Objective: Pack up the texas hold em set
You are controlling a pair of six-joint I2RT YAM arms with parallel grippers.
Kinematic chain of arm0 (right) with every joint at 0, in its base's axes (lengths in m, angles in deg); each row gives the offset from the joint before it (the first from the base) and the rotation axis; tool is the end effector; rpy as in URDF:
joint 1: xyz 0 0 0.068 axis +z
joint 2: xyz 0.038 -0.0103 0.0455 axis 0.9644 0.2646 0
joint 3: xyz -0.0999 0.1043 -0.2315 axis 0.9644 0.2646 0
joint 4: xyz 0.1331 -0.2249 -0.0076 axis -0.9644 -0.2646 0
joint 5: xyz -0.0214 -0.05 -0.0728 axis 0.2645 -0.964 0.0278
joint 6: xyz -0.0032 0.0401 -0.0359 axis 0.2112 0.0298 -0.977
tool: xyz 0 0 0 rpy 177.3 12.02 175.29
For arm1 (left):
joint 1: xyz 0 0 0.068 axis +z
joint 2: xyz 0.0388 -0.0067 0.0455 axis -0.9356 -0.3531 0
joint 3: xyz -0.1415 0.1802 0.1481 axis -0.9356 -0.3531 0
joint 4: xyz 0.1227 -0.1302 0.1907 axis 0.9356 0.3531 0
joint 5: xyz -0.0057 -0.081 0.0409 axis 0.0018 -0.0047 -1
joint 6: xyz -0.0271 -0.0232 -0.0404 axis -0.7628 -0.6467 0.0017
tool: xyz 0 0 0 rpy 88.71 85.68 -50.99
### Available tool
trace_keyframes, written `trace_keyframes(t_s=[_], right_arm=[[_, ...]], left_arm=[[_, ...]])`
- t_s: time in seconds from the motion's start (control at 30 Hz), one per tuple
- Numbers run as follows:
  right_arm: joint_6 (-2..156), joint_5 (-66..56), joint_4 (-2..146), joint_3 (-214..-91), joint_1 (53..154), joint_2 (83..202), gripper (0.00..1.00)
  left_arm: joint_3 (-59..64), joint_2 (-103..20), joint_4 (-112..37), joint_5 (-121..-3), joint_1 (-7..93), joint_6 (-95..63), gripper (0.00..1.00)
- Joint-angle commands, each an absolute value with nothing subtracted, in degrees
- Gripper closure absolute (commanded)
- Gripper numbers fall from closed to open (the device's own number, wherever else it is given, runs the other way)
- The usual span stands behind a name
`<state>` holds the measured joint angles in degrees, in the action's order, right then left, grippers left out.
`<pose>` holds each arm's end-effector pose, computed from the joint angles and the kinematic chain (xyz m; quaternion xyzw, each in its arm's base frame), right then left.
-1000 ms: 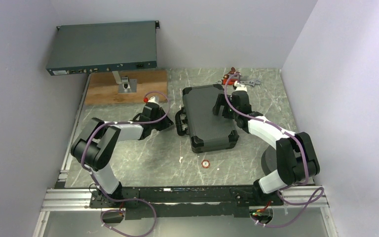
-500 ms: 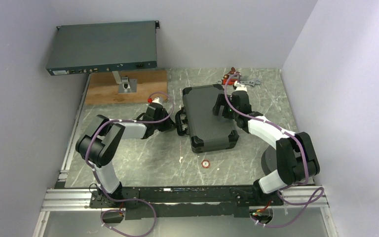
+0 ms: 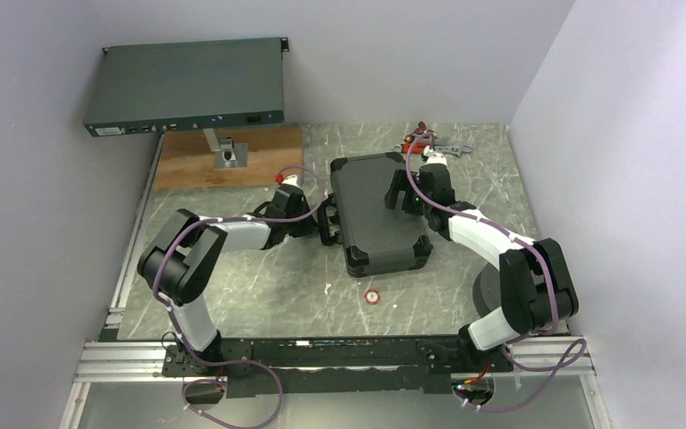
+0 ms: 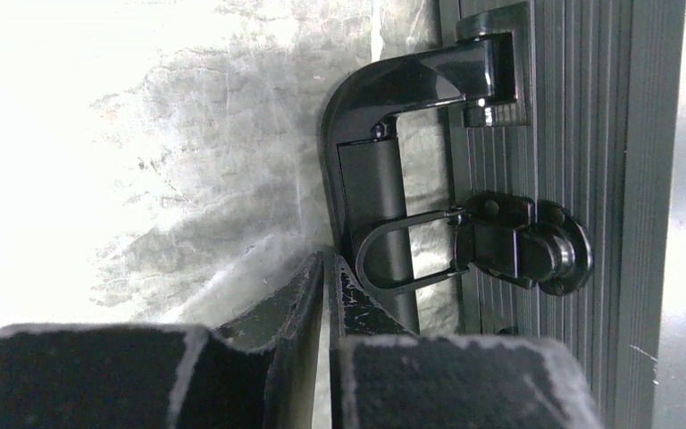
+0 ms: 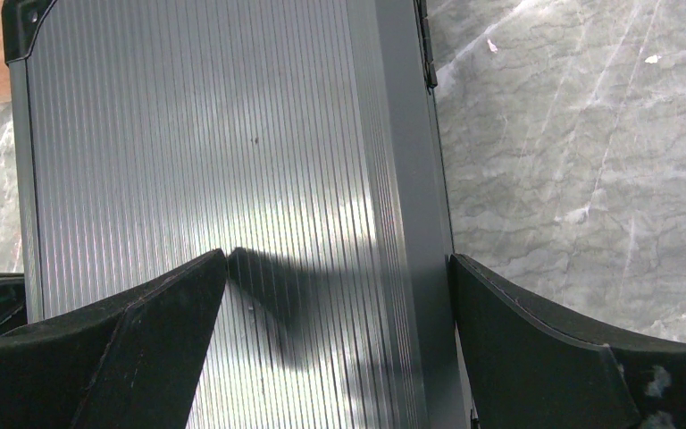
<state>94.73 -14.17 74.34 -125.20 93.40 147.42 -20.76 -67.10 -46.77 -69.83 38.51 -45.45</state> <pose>0.3045 0.1022 0.2098 0.0538 0.8904 0.1529 0.4253 0.3014 -0.1801 0.1430 -0.0819 0.9055 -0.2488 0.3337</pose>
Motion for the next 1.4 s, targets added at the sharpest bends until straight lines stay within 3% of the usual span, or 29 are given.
trace_keyframes(t_s=[0.0, 1.37], right_arm=[[94.02, -7.03, 62.64, -122.97, 96.58, 151.34, 0.05], [93.72, -6.24, 62.26, -123.88, 97.11, 152.57, 0.05]], left_arm=[[-16.68, -63.56, -46.16, -70.17, 36.34, -43.14, 0.87], [-11.87, -66.28, -48.58, -67.81, 32.12, -39.66, 0.90]])
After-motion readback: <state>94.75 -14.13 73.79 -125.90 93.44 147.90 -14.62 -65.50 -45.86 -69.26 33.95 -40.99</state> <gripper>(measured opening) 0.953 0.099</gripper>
